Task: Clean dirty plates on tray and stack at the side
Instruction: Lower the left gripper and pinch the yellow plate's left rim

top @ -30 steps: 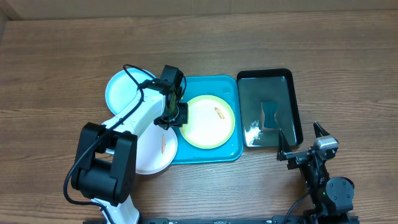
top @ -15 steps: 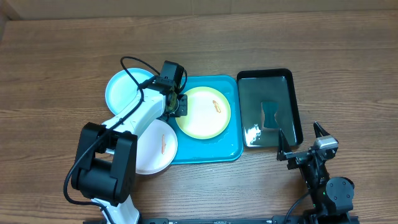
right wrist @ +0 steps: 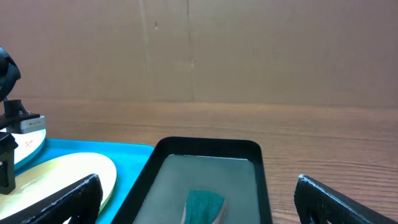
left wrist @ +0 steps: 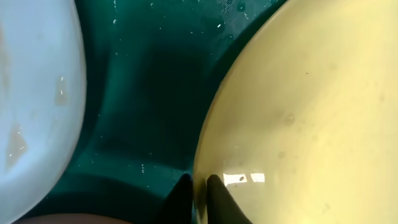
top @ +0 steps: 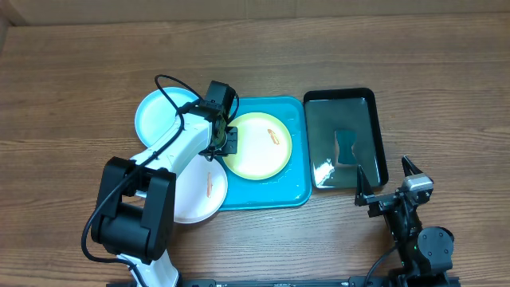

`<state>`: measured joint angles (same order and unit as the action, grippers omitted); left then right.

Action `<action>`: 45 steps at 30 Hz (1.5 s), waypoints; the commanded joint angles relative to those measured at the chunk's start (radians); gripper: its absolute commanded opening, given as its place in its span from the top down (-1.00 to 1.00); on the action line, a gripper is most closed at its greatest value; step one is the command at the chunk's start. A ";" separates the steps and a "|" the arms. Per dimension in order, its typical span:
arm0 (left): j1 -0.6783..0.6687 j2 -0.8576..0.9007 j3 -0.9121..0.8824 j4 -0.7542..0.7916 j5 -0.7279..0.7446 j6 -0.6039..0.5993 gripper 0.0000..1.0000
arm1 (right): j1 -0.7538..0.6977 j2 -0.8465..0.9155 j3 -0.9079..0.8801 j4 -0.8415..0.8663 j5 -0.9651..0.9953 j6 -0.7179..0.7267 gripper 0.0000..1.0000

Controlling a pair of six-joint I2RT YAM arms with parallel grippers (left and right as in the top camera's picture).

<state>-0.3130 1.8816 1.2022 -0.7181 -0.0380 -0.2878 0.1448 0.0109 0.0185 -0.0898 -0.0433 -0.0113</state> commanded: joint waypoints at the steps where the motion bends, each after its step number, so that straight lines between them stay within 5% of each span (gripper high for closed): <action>1: -0.001 0.011 -0.005 -0.003 0.017 -0.005 0.84 | -0.003 -0.008 -0.011 0.008 0.013 0.005 -1.00; 17: 0.006 0.011 -0.005 0.038 0.086 0.006 0.56 | -0.003 -0.008 -0.011 0.008 0.013 0.005 -1.00; 22: 0.008 0.011 -0.005 0.033 0.084 0.006 0.61 | -0.003 -0.008 -0.011 0.008 0.013 0.005 -1.00; 28: 0.032 0.011 -0.005 0.017 0.084 -0.008 0.90 | -0.003 -0.008 -0.011 0.008 0.013 0.005 -1.00; 45: 0.046 0.011 -0.005 0.024 0.143 -0.003 0.92 | -0.003 -0.008 -0.011 0.008 0.013 0.005 -1.00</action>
<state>-0.2722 1.8816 1.2018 -0.6956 0.0654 -0.2890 0.1448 0.0109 0.0185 -0.0895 -0.0429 -0.0109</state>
